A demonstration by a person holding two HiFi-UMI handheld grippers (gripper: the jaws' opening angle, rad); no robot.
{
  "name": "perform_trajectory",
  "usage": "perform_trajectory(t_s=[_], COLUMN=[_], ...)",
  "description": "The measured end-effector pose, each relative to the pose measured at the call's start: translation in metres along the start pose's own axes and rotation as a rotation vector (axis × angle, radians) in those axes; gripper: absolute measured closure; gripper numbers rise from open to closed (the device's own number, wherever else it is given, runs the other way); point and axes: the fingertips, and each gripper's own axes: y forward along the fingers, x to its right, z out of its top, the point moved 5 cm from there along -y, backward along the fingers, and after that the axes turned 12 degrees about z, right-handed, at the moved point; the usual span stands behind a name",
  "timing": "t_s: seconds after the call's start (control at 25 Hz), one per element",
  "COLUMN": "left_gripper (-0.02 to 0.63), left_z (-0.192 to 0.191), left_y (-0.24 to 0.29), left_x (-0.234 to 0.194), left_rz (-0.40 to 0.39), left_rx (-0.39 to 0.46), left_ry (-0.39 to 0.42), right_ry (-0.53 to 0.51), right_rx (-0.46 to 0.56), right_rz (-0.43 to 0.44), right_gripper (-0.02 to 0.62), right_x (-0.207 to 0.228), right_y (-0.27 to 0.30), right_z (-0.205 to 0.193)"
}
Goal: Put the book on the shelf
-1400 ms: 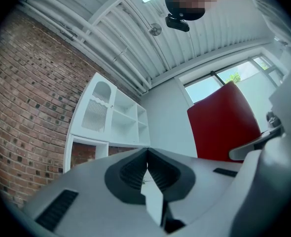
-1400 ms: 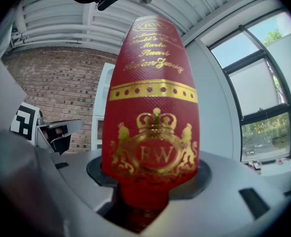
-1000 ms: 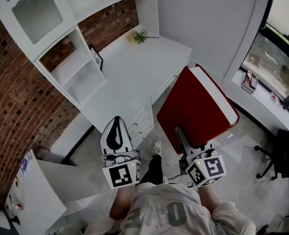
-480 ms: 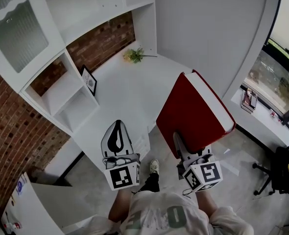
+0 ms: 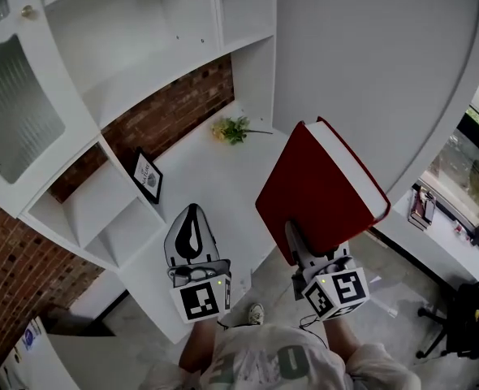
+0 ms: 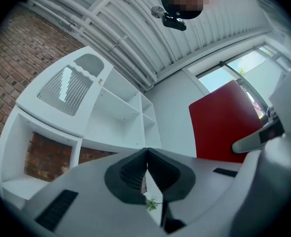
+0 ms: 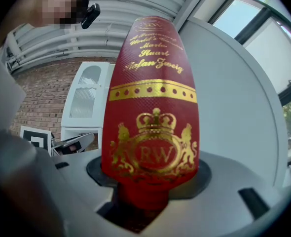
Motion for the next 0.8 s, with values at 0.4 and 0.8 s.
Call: perform_trajectory(t_s=[0.4,0.8], left_gripper=[0.594,0.594], left_z=[-0.021,-0.015], left_y=[0.035,0.052], left_x=[0.003,0.027], left_rz=[0.136,0.259], left_rx=[-0.063,-0.060], left_ry=[0.054,0.048], right_ry=[0.026,0.053], right_rx=[-0.062,-0.114], right_rz=[0.133,0.299], right_gripper=[0.348,0.348], right_x=[0.027,0.053], right_y=[0.068,0.118], right_z=[-0.007,-0.008])
